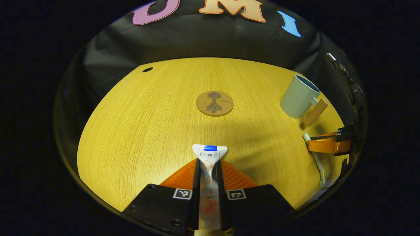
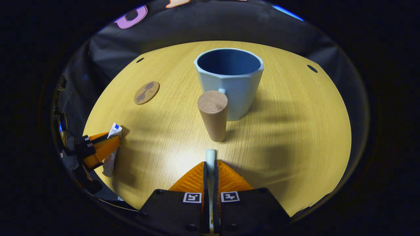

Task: Put the toothbrush and toothpaste on the desktop into the cup, then pick up the cup and place it on the coaster on the desktop.

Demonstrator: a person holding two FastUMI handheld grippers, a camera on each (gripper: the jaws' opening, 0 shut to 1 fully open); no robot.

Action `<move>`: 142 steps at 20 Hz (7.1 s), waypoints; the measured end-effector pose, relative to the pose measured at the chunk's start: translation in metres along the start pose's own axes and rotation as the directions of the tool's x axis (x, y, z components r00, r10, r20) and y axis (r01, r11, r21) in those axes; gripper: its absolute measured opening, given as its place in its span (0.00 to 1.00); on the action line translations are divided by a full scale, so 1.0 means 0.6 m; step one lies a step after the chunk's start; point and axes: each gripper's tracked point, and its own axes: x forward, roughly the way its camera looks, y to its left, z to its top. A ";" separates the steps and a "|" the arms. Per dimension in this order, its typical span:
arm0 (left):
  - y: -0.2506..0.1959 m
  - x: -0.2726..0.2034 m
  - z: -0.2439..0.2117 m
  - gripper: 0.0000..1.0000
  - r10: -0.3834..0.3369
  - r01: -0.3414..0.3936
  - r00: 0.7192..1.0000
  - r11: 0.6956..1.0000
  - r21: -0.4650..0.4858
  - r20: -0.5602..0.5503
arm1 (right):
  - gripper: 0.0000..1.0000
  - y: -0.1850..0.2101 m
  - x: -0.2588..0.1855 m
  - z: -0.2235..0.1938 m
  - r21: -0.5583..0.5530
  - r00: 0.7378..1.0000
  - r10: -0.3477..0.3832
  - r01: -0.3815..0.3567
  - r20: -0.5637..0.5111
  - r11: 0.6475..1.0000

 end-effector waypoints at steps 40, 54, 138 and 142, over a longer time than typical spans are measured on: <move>-0.059 -0.134 0.187 0.01 -0.120 0.118 0.914 0.993 0.029 0.388 | 0.06 0.073 -0.156 0.145 0.015 0.876 0.176 -0.205 0.448 0.979; -0.082 -0.177 0.235 0.01 -0.155 0.149 0.892 0.988 0.048 0.425 | 0.06 0.023 -0.249 0.363 0.052 0.705 0.152 -0.259 0.692 0.965; -0.347 -0.076 0.292 0.95 -0.261 0.227 0.864 0.965 0.130 0.430 | 0.98 -0.144 -0.247 0.178 0.065 0.818 0.047 -0.103 0.573 0.993; -0.269 -0.100 0.292 0.95 -0.166 0.133 0.857 0.986 0.101 0.488 | 0.98 -0.102 -0.222 0.179 0.040 0.871 0.074 -0.107 0.486 0.993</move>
